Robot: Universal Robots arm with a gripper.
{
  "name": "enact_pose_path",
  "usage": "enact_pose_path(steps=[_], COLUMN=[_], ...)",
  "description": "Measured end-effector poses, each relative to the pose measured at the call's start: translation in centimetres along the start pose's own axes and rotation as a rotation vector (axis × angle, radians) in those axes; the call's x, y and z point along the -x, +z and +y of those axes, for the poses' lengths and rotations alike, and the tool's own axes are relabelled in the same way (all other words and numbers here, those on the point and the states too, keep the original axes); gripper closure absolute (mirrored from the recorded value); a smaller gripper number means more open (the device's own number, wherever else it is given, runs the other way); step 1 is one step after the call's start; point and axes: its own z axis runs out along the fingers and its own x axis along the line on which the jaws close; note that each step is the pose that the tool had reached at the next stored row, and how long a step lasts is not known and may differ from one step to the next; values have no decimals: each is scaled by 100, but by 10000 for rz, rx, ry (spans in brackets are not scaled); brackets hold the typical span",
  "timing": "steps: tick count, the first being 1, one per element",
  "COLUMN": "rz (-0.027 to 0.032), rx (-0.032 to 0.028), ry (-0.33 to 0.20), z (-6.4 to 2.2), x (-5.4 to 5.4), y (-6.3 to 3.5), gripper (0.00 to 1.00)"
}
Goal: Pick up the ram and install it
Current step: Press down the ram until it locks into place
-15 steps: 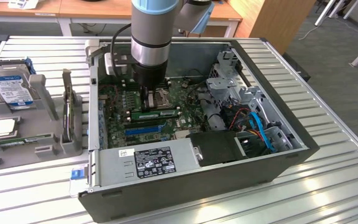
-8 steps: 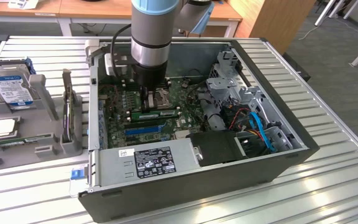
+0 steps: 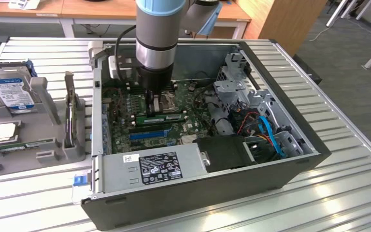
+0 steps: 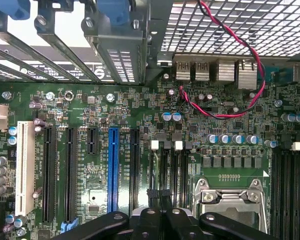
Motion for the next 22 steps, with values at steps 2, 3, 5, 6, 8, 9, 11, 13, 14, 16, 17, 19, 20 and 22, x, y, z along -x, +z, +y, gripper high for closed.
enact_pose_path(steps=[2, 3, 5, 6, 8, 9, 11, 13, 14, 16, 17, 19, 20, 22], rz=[2, 3, 3, 3, -1, 1, 4, 3, 2, 2, 1, 3, 3, 3], rx=[0, 0, 1, 0, -1, -1, -1, -1, -1, -2, -3, -3, -3, -4], ry=[0, 0, 0, 0, 0, 0, 0, 1, 0, 0, 0, 0, 0, 0], z=[0, 0, 0, 0, 0, 0, 0, 0, 0, 0, 0, 0, 0, 0], x=[-1, -1, -1, -1, -1, -1, -2, -2, -2, -2, -2, -3, -3, -3], y=[6, 6, 6, 6, 13, 15, 17, 18, 18, 20, 23, 25, 25, 26], gripper=[90, 90, 90, 90, 90, 90, 90, 90, 90, 90, 90, 90, 90, 90])
